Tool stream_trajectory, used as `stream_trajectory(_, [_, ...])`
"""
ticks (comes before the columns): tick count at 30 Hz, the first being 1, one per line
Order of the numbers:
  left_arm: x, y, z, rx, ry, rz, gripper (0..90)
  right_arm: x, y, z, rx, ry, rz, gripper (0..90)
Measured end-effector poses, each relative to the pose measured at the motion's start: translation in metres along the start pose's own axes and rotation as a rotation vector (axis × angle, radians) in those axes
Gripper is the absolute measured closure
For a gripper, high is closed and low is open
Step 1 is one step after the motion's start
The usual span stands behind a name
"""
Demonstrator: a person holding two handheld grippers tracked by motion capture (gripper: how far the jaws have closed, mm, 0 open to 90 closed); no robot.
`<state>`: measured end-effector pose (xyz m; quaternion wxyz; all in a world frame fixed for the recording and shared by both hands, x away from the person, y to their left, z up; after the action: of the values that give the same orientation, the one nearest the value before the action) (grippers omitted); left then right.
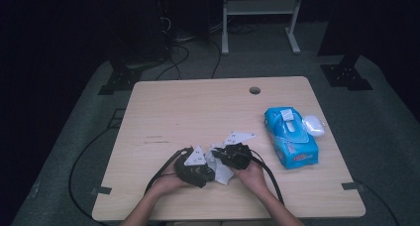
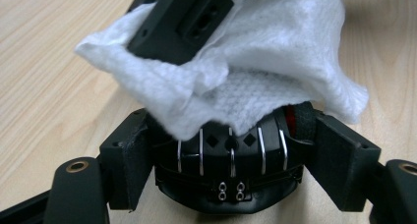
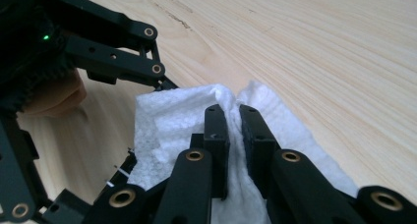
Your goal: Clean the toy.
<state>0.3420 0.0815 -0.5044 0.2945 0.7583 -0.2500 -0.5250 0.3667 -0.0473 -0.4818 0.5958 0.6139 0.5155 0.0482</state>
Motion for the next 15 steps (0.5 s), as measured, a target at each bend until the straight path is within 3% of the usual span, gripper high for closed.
stream_trajectory(6, [-0.001,0.001,-0.001,0.004,0.002,0.007,24.9,-0.007,0.0,0.019,0.049,-0.046,-0.006,82.5])
stream_trajectory(9, [-0.001,0.002,0.0,0.003,0.001,0.008,24.9,-0.007,-0.002,0.013,0.037,-0.029,-0.005,82.5])
stream_trajectory(11, [-0.001,0.002,0.0,0.005,0.002,0.005,24.9,-0.004,-0.002,0.003,0.021,0.006,-0.003,82.4])
stream_trajectory(13, [-0.001,0.001,0.0,0.006,0.003,0.0,24.9,0.0,0.0,-0.004,-0.002,0.003,-0.004,82.3])
stream_trajectory(15, [-0.001,0.002,0.0,0.004,0.004,0.005,24.9,0.001,0.001,-0.002,0.003,-0.006,-0.005,82.1])
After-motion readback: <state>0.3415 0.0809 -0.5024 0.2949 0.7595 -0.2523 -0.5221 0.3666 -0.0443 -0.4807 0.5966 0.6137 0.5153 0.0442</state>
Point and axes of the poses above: each handheld gripper's, and its own axes: x roughly forward along the jaws, y roughly out of its top, z roughly to its right, the point moved 5 cm from there along x, roughly forward along the jaws, and after that the axes turned 13 degrees about x, right-handed, at the moved point
